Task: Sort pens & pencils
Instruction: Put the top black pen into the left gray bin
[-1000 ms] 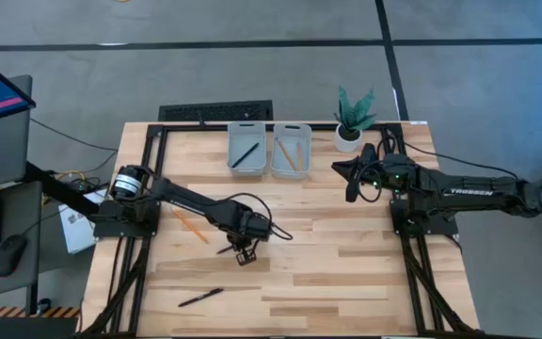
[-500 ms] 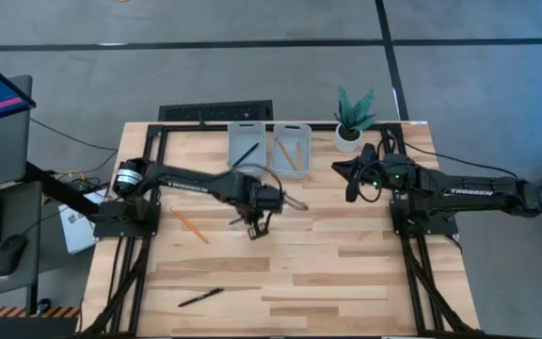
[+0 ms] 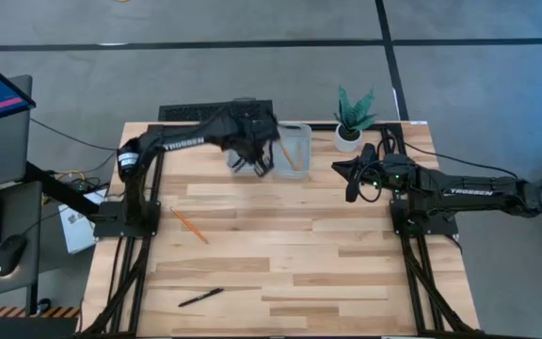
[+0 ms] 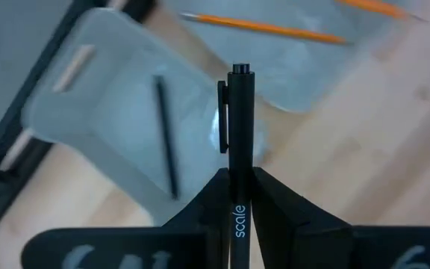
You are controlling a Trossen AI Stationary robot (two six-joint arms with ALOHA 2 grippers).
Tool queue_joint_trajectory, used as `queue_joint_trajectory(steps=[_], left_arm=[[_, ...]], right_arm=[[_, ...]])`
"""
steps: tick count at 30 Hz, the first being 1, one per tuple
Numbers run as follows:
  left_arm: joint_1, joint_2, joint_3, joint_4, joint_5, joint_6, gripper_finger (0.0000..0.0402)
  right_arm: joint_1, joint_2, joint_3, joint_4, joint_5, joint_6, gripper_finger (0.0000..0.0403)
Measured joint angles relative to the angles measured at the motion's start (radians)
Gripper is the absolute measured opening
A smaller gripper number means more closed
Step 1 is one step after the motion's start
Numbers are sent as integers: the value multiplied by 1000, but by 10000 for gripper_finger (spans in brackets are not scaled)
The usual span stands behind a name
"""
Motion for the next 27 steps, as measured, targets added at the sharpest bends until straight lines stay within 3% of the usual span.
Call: queue_joint_trajectory(steps=[5,9,17,27], left_arm=[[126,0,0,40,13,-2,33],[195,0,-1,114,126,-18,35],[233,51,0,165,148,-26,35],[256,221,-2,119,130,-36,38]], right_arm=[[0,0,0,0,0,0,66],[0,0,0,0,0,-1,66],[0,0,0,0,0,-27,66],[0,0,0,-34,0,-27,66]])
